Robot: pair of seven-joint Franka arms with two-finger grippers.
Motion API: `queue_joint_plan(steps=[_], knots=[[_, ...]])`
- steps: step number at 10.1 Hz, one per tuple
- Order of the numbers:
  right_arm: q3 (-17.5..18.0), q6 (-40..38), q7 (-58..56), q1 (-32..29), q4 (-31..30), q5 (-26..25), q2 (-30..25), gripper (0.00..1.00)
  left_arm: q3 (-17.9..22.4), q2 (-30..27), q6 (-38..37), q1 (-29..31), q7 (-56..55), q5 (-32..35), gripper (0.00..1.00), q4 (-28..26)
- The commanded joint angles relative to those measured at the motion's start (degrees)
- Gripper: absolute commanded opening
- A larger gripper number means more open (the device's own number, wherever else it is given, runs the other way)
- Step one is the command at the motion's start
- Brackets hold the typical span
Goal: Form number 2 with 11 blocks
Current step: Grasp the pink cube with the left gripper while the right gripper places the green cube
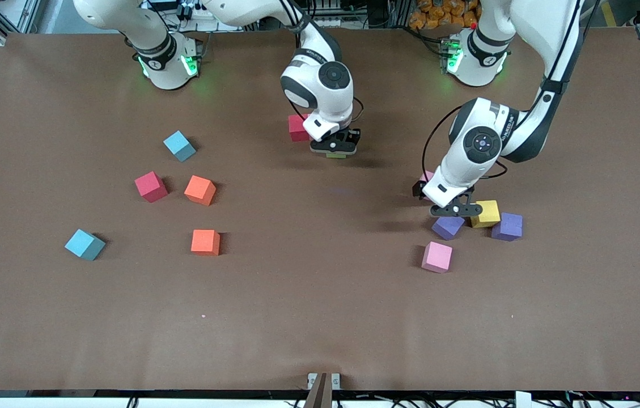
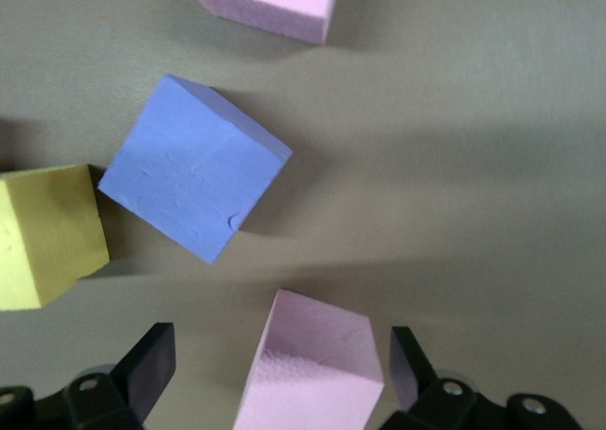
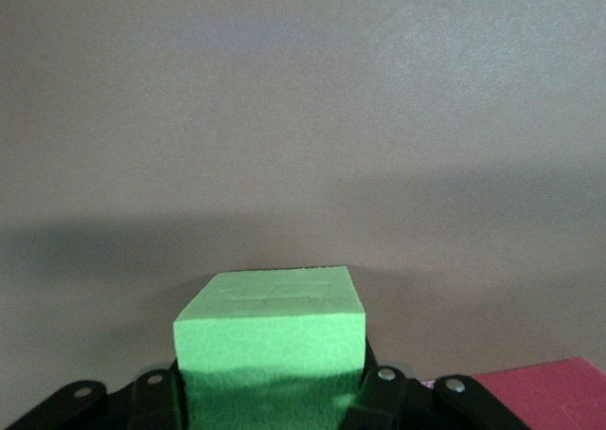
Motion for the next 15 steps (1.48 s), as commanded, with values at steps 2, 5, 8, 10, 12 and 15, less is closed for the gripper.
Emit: queue_joint_plan(steps=[2,5,8,10,12,15], knots=[[-0.3,1.6,2.6,1.1,-0.3,-0.4,0.6,0.44,-0.8,-1.9,-0.5,-0.5,8.7,-0.3,1.00,-1.1],[-0.3,1.5,3.0,1.2,-0.3,-0.6,0.7,1.00,-2.3,-2.2,-0.5,-0.5,15.4,-0.3,1.00,-2.0],[-0.3,0.8,3.0,1.1,-0.3,-0.7,0.0,1.00,-2.3,-2.1,-0.5,-0.5,19.2,-0.3,1.00,-2.6],[-0.4,0.6,3.1,1.0,-0.3,-0.7,-1.7,1.00,-2.3,-1.8,-0.3,-0.7,19.1,-0.3,1.00,-3.9],[-0.6,-3.6,3.1,0.2,-0.3,-0.7,-5.7,1.00,-2.3,-1.5,-0.1,-0.8,18.4,-0.3,1.00,-4.8],[-0.6,-7.8,2.0,-3.8,-0.3,-0.7,-9.9,1.00,-2.2,-0.4,-0.1,-0.9,14.7,-0.5,0.97,-4.9]])
